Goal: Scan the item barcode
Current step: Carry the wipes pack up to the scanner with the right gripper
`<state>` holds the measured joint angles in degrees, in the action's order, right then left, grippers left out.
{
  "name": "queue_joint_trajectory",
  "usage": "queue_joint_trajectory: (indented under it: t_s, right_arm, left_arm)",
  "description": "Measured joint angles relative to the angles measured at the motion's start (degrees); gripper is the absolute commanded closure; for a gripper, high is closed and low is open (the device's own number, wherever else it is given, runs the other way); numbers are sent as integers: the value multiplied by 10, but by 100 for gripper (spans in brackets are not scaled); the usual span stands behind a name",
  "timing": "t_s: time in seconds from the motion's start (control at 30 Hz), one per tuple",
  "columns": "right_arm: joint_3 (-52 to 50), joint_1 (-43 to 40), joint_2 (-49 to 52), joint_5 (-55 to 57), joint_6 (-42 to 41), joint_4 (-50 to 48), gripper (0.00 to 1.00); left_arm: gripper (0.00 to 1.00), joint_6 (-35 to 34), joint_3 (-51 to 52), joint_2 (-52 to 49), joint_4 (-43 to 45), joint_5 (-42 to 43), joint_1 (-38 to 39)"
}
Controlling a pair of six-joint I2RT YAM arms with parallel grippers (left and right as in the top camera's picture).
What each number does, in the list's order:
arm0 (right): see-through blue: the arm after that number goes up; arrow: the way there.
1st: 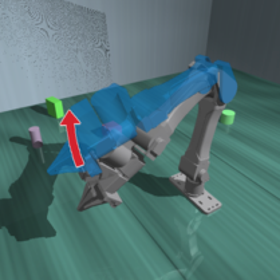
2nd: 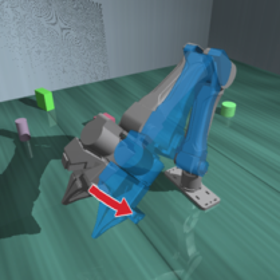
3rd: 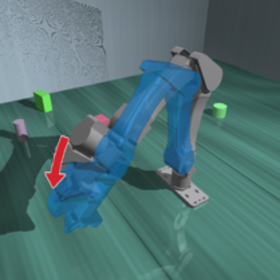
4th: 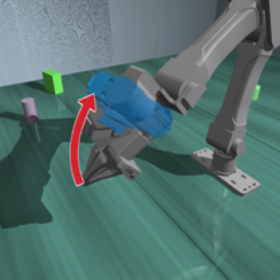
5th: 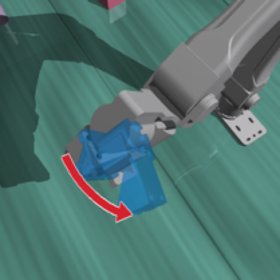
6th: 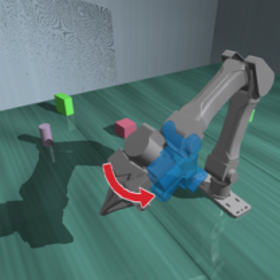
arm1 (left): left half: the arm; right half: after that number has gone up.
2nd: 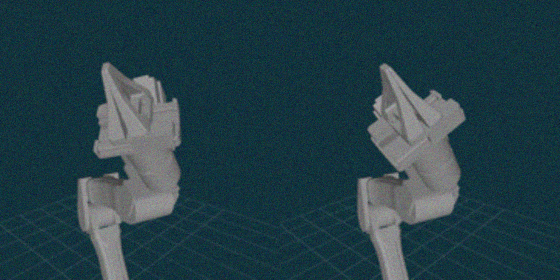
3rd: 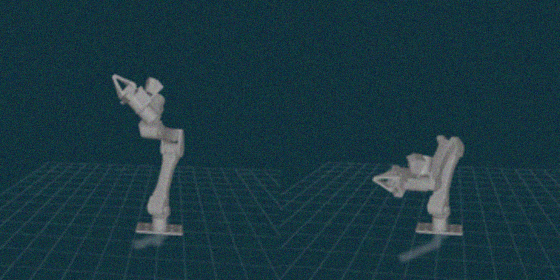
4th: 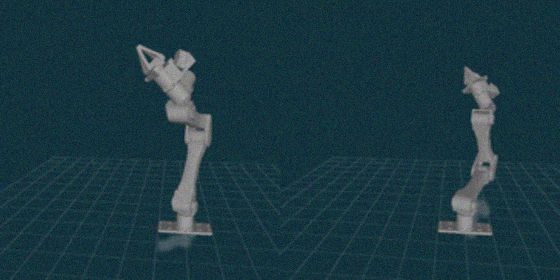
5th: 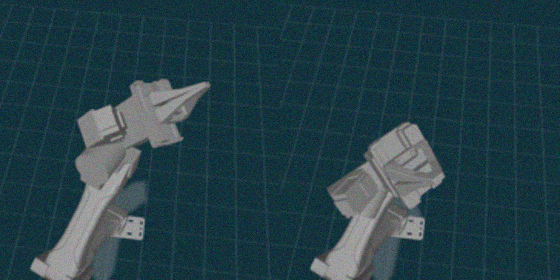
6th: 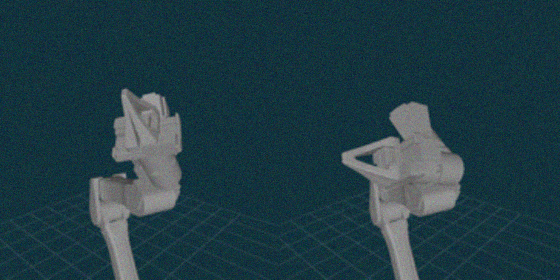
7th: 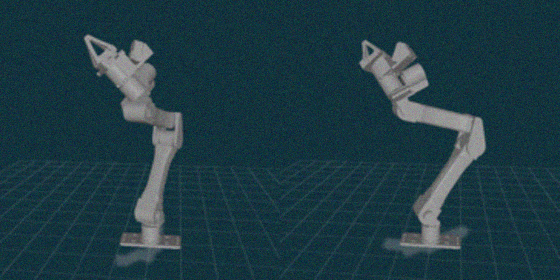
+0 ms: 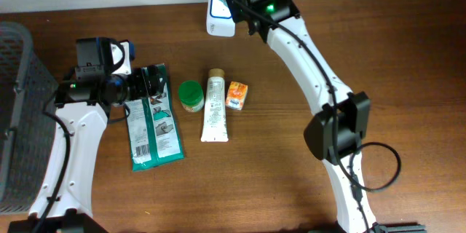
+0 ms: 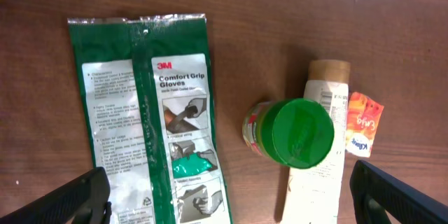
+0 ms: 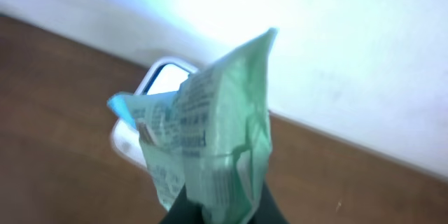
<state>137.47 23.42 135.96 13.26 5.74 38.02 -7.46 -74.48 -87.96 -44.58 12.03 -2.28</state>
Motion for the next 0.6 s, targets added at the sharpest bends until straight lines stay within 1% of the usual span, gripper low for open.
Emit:
queue_joint_trajectory:
  t_s: [0.1,0.27,0.33,0.4,0.43,0.6]
  right_arm:
    - [1,0,28,18,93,-108,96]
    - [1,0,77,30,287,-229,96]
    - [1,1,94,32,347,-264,96]
    - [1,1,109,33,405,-283,96]
    - [1,1,120,33,456,-287,96]
    - [1,2,132,33,518,-286,96]
  left_arm:
    - [1,0,0,0,0,0,0]
    - [1,0,0,0,1,0,0]
    - [1,0,0,0,0,0,0]
    - [1,0,0,0,0,0,0]
    - [1,0,0,0,0,0,0]
    - [1,0,0,0,1,0,0]
